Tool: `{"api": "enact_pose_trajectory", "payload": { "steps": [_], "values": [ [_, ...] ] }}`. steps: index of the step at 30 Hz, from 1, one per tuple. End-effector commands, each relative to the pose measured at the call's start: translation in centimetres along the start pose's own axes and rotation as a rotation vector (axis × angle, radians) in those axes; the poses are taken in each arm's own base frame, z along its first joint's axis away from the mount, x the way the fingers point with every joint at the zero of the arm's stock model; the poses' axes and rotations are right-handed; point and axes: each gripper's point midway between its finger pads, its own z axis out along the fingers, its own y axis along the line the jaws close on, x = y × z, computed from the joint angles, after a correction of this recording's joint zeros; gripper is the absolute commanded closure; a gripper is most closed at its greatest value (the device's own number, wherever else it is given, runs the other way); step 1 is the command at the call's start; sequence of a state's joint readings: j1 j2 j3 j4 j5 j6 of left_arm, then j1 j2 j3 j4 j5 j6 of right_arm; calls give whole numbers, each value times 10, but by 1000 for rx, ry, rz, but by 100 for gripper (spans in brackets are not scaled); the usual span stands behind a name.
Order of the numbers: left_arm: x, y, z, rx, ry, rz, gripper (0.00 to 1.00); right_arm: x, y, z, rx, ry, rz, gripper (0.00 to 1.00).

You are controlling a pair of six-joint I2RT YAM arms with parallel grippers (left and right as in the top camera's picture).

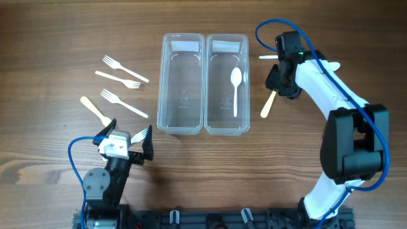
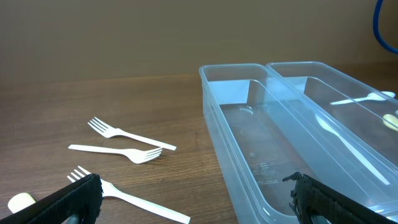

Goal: Pack container
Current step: 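Grasp the yellow spoon with the right gripper, then lower the yellow spoon into the right container and open the gripper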

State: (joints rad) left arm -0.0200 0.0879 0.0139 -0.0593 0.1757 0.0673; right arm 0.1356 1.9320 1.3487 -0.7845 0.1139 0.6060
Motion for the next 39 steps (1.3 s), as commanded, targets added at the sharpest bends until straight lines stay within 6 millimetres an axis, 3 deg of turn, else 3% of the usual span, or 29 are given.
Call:
{"api": "enact_pose_trajectory", "payload": {
  "steps": [1, 23, 28, 33, 36, 39],
  "values": [
    [3, -1, 0, 3, 5, 15, 0, 12, 3, 20, -4, 66, 6, 54],
    [3, -1, 0, 3, 4, 15, 0, 22, 1, 44, 12, 96, 51, 59],
    [3, -1, 0, 3, 5, 15, 0, 23, 3, 44, -3, 102, 52, 81],
    [3, -1, 0, 3, 4, 15, 0, 24, 4, 43, -8, 108, 67, 96],
    [3, -1, 0, 3, 4, 15, 0, 13, 7, 31, -22, 63, 10, 95],
    [3, -1, 0, 3, 5, 15, 0, -27, 8, -17, -21, -110, -47, 96]
  ]
}}
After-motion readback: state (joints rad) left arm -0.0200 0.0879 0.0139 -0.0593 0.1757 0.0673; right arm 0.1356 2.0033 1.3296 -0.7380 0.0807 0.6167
